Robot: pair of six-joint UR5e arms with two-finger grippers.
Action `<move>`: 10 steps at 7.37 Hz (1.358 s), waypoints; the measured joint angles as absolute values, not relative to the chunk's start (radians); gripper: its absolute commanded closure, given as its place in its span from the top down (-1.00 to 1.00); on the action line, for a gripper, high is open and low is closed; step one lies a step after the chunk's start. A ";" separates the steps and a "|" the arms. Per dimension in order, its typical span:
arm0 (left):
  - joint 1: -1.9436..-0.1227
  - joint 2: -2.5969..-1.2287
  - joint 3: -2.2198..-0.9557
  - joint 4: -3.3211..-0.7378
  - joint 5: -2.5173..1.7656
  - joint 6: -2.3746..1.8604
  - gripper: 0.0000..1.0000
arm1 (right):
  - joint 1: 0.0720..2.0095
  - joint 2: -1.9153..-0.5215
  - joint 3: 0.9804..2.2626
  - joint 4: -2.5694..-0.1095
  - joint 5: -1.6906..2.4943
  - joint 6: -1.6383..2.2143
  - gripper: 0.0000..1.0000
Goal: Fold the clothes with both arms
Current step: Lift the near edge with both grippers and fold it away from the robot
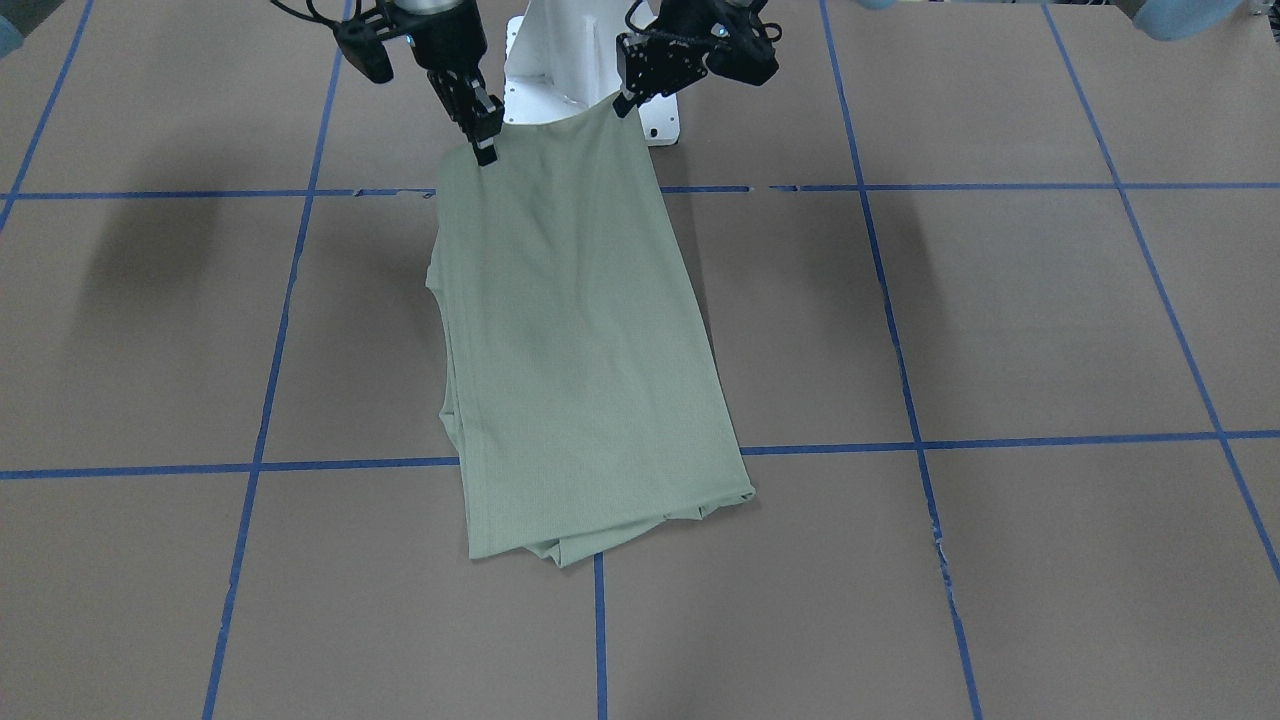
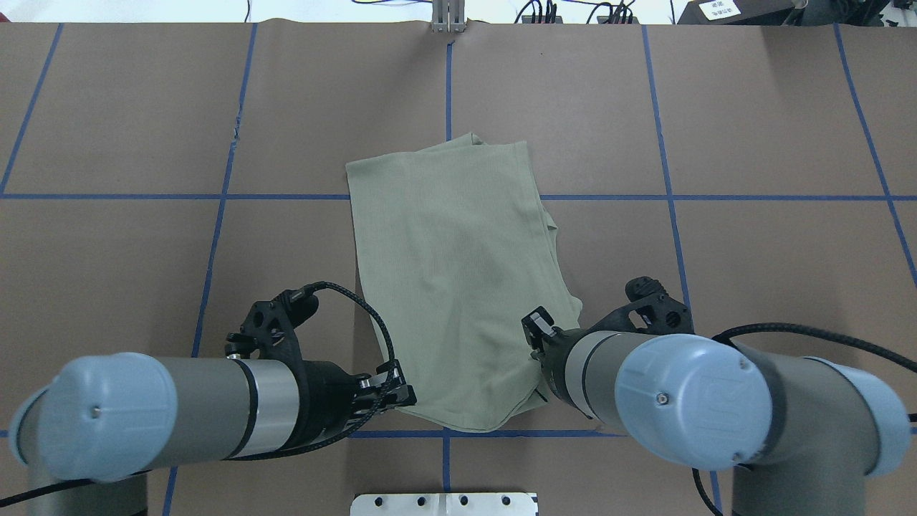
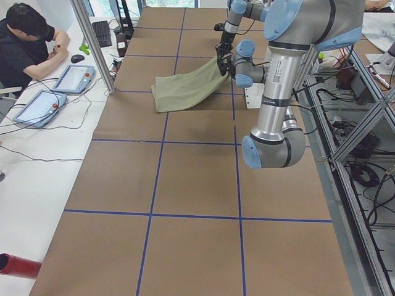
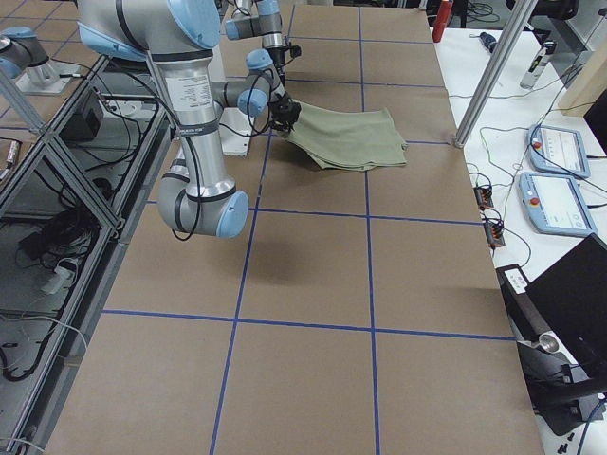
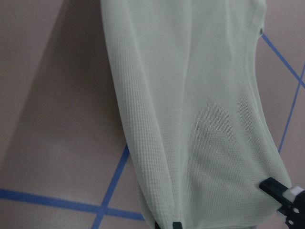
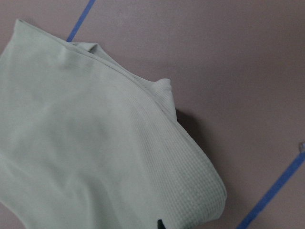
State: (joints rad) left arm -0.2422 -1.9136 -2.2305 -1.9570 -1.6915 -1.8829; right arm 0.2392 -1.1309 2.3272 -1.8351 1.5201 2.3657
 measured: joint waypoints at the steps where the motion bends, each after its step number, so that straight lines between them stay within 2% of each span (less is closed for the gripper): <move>1: -0.258 -1.917 -2.293 -1.874 -1.721 -1.875 -1.00 | 0.240 -1.081 2.372 -1.928 1.540 2.364 -1.00; 2: -0.274 -1.928 -2.300 -1.821 -1.734 -1.840 -1.00 | 0.244 -1.049 2.357 -1.964 1.546 2.352 -1.00; 3: -0.305 -1.952 -2.255 -1.799 -1.737 -1.776 -1.00 | 0.261 -1.036 2.297 -1.936 1.545 2.327 -1.00; 7: -0.490 -2.068 -1.969 -1.807 -1.746 -1.507 -1.00 | 0.420 -0.990 2.045 -1.759 1.552 2.134 -1.00; 10: -0.553 -2.119 -1.762 -1.903 -1.745 -1.409 -1.00 | 0.479 -0.940 1.780 -1.567 1.552 2.059 -1.00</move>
